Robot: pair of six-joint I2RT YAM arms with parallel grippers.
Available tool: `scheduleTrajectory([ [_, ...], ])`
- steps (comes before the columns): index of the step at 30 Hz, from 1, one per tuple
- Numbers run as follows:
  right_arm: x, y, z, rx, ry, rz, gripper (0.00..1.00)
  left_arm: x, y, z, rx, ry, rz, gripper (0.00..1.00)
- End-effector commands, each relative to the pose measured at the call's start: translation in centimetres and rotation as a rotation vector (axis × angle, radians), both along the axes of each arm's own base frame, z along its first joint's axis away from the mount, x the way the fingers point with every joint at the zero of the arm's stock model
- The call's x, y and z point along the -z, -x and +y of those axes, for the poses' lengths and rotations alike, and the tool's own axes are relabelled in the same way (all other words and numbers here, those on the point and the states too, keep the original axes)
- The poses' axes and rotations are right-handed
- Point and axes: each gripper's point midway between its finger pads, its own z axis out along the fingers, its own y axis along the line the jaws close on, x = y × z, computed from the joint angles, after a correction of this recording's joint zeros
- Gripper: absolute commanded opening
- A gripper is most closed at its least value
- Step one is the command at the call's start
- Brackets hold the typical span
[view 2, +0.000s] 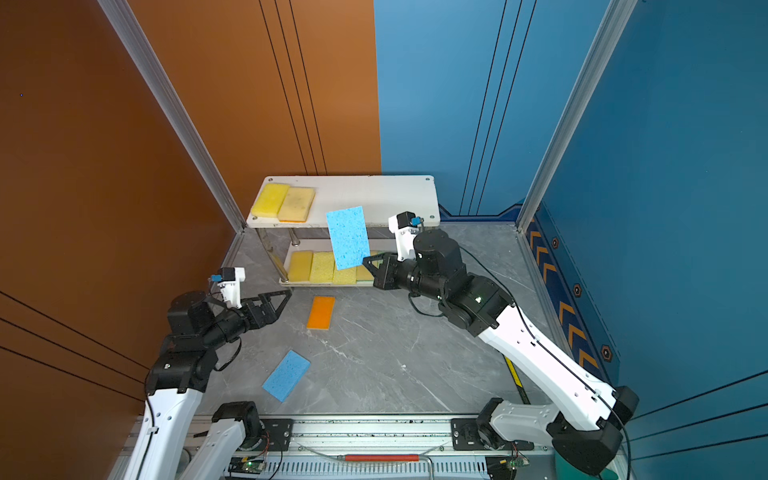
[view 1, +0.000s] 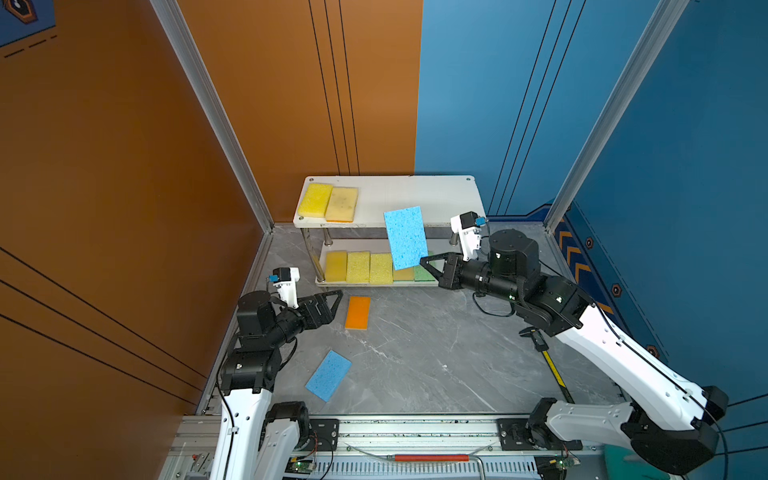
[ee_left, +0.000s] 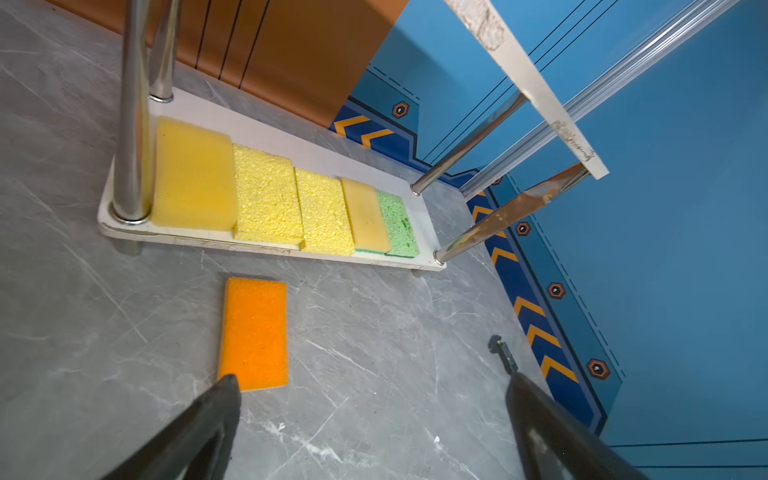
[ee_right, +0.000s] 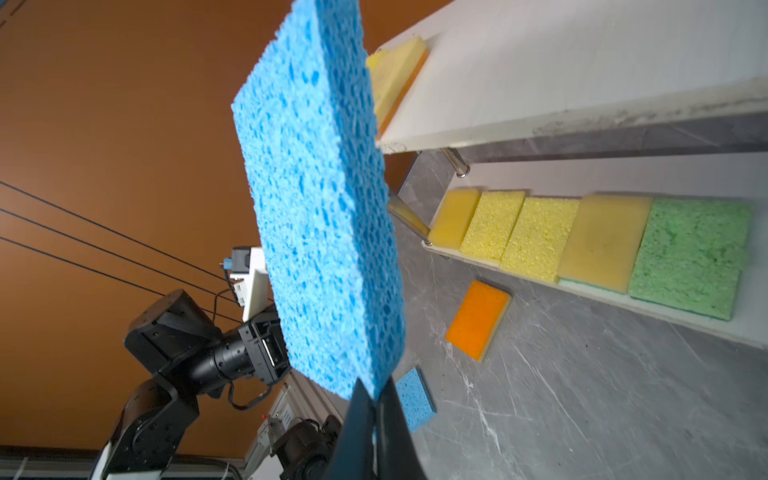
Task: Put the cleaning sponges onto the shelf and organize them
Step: 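Raise the blue sponge onto the top shelf while the left withdraws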
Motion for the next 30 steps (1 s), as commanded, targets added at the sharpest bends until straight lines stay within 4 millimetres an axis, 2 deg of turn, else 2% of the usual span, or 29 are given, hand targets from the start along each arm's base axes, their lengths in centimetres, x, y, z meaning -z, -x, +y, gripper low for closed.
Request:
scheduleTrajectory([
  [1, -0.6, -2.2, 0.5, 0.037, -0.014, 0.053, 0.0, 2.6, 0.5, 1.2, -0.037, -0.106, 0.032, 0.99],
  [6, -2.2, -6.9, 1.2, 0.098, -0.059, 0.098, 0.0, 3.2, 0.5, 1.6, -0.051, -0.126, 0.037, 0.99],
  [10, -2.9, -9.0, 2.9, 0.103, -0.082, 0.105, 0.0, 3.4, 0.4, 1.6, -0.051, -0.124, 0.043, 0.98],
  [13, -2.2, -10.6, 4.2, 0.098, -0.107, 0.157, 0.0, 3.4, 0.5, 1.6, -0.053, -0.125, 0.043, 0.98],
  [22, 0.1, -12.6, 8.4, 0.043, -0.144, 0.25, 0.0, 3.2, 0.6, 1.7, -0.059, -0.127, 0.03, 0.98],
  [30, 1.3, -13.9, 9.6, 0.056, -0.17, 0.281, 0.0, 3.1, 0.7, 1.6, -0.056, -0.124, 0.028, 0.98],
])
